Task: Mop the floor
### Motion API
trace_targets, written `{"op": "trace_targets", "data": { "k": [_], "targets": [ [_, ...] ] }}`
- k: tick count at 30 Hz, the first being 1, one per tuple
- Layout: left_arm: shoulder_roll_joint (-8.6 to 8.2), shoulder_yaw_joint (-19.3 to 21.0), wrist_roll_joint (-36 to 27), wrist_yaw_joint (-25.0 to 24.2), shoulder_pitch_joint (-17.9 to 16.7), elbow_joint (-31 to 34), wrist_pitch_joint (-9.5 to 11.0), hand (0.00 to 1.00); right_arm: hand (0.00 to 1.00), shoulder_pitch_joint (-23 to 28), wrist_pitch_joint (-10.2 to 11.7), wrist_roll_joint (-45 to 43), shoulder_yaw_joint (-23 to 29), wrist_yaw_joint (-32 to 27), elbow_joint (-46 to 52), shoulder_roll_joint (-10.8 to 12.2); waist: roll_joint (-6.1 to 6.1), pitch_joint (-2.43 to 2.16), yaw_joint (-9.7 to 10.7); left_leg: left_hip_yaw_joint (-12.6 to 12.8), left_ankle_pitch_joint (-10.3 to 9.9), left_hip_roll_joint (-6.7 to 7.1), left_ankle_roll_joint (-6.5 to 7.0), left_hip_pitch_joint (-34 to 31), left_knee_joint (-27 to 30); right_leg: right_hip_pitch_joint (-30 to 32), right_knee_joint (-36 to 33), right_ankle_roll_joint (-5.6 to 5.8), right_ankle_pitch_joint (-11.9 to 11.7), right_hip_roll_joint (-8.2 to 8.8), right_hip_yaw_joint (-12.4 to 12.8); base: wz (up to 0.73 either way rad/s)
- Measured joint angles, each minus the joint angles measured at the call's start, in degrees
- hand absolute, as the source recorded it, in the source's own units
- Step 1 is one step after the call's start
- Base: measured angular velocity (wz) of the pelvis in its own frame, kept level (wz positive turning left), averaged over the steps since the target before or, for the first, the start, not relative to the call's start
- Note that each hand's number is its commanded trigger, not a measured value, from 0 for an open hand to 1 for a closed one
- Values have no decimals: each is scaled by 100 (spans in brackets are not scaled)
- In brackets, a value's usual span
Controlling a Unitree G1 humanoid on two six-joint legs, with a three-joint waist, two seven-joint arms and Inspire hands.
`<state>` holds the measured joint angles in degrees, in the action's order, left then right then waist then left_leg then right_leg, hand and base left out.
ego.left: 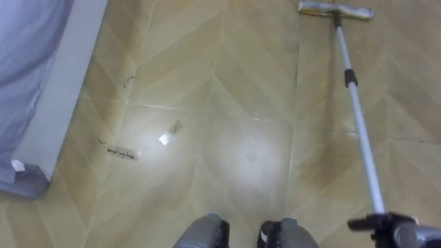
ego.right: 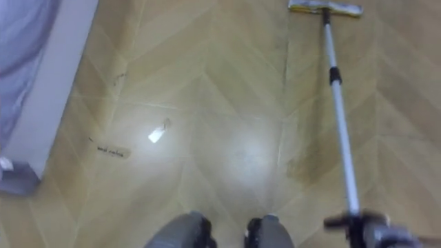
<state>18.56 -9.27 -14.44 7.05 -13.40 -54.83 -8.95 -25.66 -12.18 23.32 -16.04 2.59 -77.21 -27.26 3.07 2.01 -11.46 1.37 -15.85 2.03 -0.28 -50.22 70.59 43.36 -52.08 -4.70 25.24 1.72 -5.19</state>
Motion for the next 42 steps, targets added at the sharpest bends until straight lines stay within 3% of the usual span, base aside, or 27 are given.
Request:
{"op": "trace_targets", "data": {
  "k": [1, 2, 3, 4, 5, 6, 7, 8, 9, 11, 13, 15, 16, 17, 19, 20, 22, 24, 26, 27, 28, 31, 33, 37, 38, 41, 42],
  "targets": [
    [-9, -3, 35, -39, -11, -15, -29, 0, 100, -38, -15, 40, 25, 18, -42, -5, 2, 4, -12, 7, -47, -57, 49, -49, -188, -101, 79, 49, -5, -33, 6, 52],
    [-17, -7, 101, -162, -12, -31, -141, 0, 100, -23, -46, 65, 133, 44, -81, 14, 6, 1, -3, -38, -90, -50, 104, -111, -842, -318, 278, 56, 5, -68, 75, 69],
    [-19, -10, 137, -282, -8, -34, -143, 0, 100, 125, -47, 102, 229, 65, -96, 36, 6, 0, -12, -49, -54, -18, 74, -104, -1796, -525, 549, 101, -8, -96, 220, 69],
    [-22, -16, 135, -346, -9, -32, -135, 0, 100, 225, -47, 141, 253, 73, -89, 38, -11, -7, -27, -54, 10, -18, 46, -75, -2328, -620, 698, 129, -20, -123, 320, 51],
    [-24, -50, 135, -448, 43, -37, -90, 0, 100, 401, -32, 242, 266, 73, -69, 46, -62, -17, -23, -28, 395, -51, 75, 9, -3134, -770, 891, 223, 8, -161, 517, 30],
    [-41, -46, 152, -487, 76, -73, -89, 0, 100, 520, 0, 308, 266, 77, -80, 54, -100, -25, -8, 54, 483, -59, 141, 56, -3185, -831, 921, 293, 53, -156, 601, 38],
    [-147, -35, 179, -529, 259, -267, -90, 0, 100, 846, 88, 481, 255, 65, -105, 58, -233, -28, -1, 303, 408, -101, 418, 165, -3100, -916, 779, 420, 141, -119, 748, 33],
    [-246, -35, 253, -532, 375, -373, -111, 0, 100, 1172, 162, 733, 175, 69, -224, 109, -326, -22, 5, 538, 196, -101, 634, 319, -2941, -823, 188, 536, 88, -29, 839, 27],
    [-300, -30, 291, -530, 445, -385, -110, 0, 100, 1340, 174, 805, 154, 67, -310, 148, -366, -32, 13, 602, 106, -64, 713, 409, -2858, -747, -175, 608, -4, 30, 876, 13],
    [-469, 7, 273, -498, 681, -421, 105, 0, 100, 1987, 222, 747, 121, -119, -468, 310, -595, -172, 166, 657, -291, 102, 859, 584, -2617, -374, -1190, 818, -534, 155, 884, -1],
    [-507, 0, 268, -375, 813, -431, 295, 0, 100, 2166, 291, 629, 87, -338, -468, 527, -689, -171, 282, 581, -426, 143, 879, 637, -2506, 13, -1445, 767, -617, 159, 892, -42],
    [-611, 12, 265, -248, 891, -488, 322, 0, 100, 2233, 362, 575, 44, -523, -468, 739, -773, -145, 385, 123, -437, 300, 868, 758, -2404, 331, -1325, 684, -571, 124, 806, -75],
    [-695, 11, 267, -227, 869, -496, 308, 0, 100, 2235, 362, 558, -42, -604, -468, 841, -835, -119, 411, -139, -451, 357, 835, 873, -2296, 378, -881, 632, -587, 108, 726, -102],
    [-732, 12, 266, -216, 798, -529, 309, 0, 100, 2248, 364, 488, -83, -695, -460, 970, -846, -117, 455, -209, -513, 388, 704, 954, -2161, 289, -157, 615, -703, 142, 697, -97],
    [-834, 29, 293, -181, 784, -697, 305, 0, 100, 2236, 355, 173, -36, -791, -358, 1091, -886, -113, 558, -249, -691, 357, 416, 974, -2021, 150, 105, 573, -652, 179, 483, -58],
    [-876, 29, 271, -177, 782, -708, 295, 0, 100, 2215, 334, 138, -11, -793, -260, 1139, -899, -118, 550, -248, -691, 326, 411, 995, -2061, 135, 164, 562, -658, 216, 315, -29],
    [-896, 58, 127, -172, 782, -728, 264, 0, 100, 2179, 319, 180, 21, -733, -279, 1176, -883, -113, 518, -349, -714, 317, 368, 1142, -2155, 16, 187, 506, -642, 208, 271, 12],
    [-850, 122, -68, -161, 764, -731, 162, 0, 100, 1940, 172, 180, 106, -617, -352, 1136, -734, -86, 440, -345, -717, 286, 364, 1287, -2201, -105, 216, 418, -591, 209, 211, 16],
    [-726, 121, -288, -154, 737, -761, 56, 0, 100, 1346, 40, 174, 114, -364, -427, 945, -488, -19, 324, -412, -729, 263, 341, 1269, -2136, -137, 243, 328, -540, 211, 82, 0],
    [-700, 122, -291, -155, 728, -761, 43, 0, 100, 1171, 8, 174, 114, -284, -440, 868, -433, 11, 314, -453, -739, 259, 323, 1224, -2091, -140, 253, 295, -522, 210, 34, 10],
    [-634, 119, -293, -154, 710, -757, 25, 0, 100, 831, -30, 171, 110, -168, -429, 720, -319, 51, 290, -478, -771, 227, 263, 1136, -2002, -139, 278, 189, -458, 194, -31, 25],
    [-570, 19, -298, -150, 686, -761, -36, 0, 100, 198, -33, 279, 126, -83, -322, 433, -178, 41, 162, -417, -793, 59, 220, 940, -1757, -175, 484, 108, -402, 53, -118, 24],
    [-578, 0, -194, -151, 646, -709, -149, 0, 100, -99, -38, 348, 249, 71, -223, 360, -123, 20, 85, -173, -703, -42, 117, 970, -1905, -305, 699, 147, -431, 9, -130, 36],
    [-575, 13, -99, -173, 487, -761, -190, 0, 100, -27, -45, 350, 626, 291, -286, 391, -87, -8, 18, 42, -548, -44, 276, 1514, -2807, -699, 1251, 241, -684, -72, 92, 40],
    [-570, 28, -103, -228, 467, -844, -212, 0, 100, 136, -38, 346, 662, 360, -288, 400, -85, -7, 18, 93, -482, -58, 392, 1700, -3104, -844, 1439, 274, -772, -81, 131, 22],
    [-582, 54, -70, -326, 450, -923, -285, 0, 100, 557, -21, 307, 630, 471, -290, 472, -82, -13, 18, 335, -414, -127, 485, 2008, -3497, -1111, 1698, 326, -883, -52, 147, 4],
    [-599, 273, -51, -365, 520, -941, -307, 0, 100, 956, 90, 297, 604, 554, -352, 579, -105, -21, 46, 380, -432, -132, 515, 2215, -3595, -1312, 1774, 339, -909, -17, 114, -3]
  ]
}}
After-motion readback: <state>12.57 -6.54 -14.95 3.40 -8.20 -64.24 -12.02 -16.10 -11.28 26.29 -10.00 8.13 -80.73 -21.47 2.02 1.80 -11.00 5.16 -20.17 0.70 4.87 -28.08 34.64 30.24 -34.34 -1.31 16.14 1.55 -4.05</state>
